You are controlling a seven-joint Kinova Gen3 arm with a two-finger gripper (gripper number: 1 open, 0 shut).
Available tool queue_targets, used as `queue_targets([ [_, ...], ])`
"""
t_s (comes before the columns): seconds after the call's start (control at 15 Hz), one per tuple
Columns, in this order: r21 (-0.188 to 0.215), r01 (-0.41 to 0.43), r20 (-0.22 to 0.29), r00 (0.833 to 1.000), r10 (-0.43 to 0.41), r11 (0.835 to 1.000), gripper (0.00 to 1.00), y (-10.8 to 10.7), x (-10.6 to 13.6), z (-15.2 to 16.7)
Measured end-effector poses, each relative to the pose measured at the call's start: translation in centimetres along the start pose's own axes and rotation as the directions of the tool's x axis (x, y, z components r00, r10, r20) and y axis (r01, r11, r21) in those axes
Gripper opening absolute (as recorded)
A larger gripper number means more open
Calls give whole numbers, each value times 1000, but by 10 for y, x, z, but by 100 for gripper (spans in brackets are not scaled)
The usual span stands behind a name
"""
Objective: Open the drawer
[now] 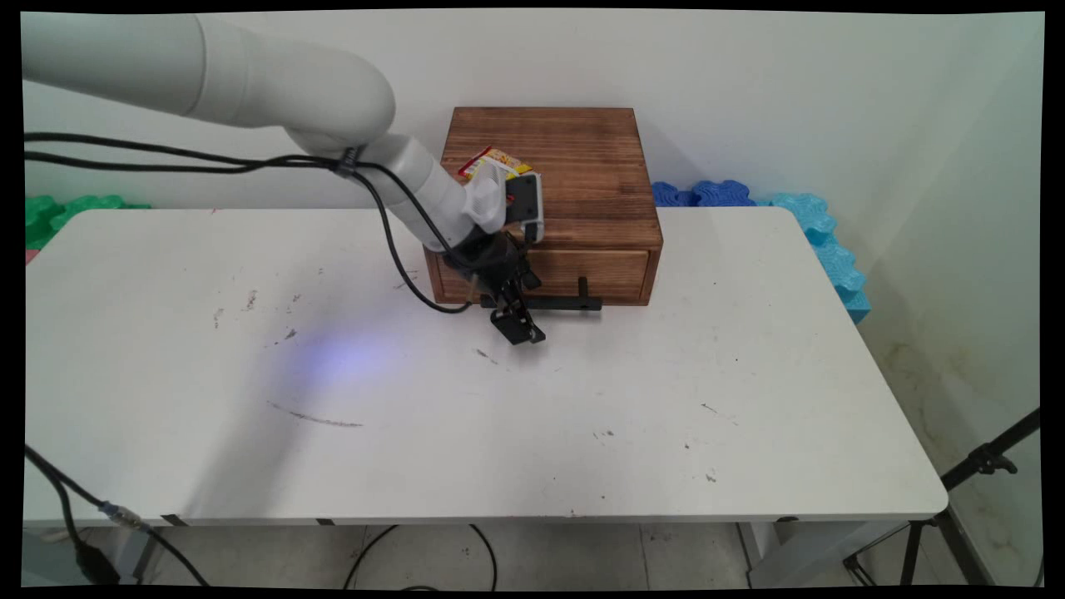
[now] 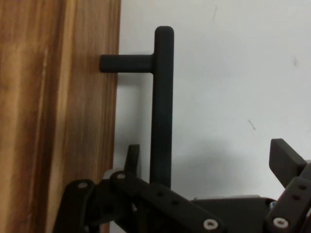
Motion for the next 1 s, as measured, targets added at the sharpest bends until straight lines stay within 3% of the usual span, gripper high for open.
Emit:
queue_targets([
  [1.0,-10,-38,38,999,39,999,100,7,0,35],
])
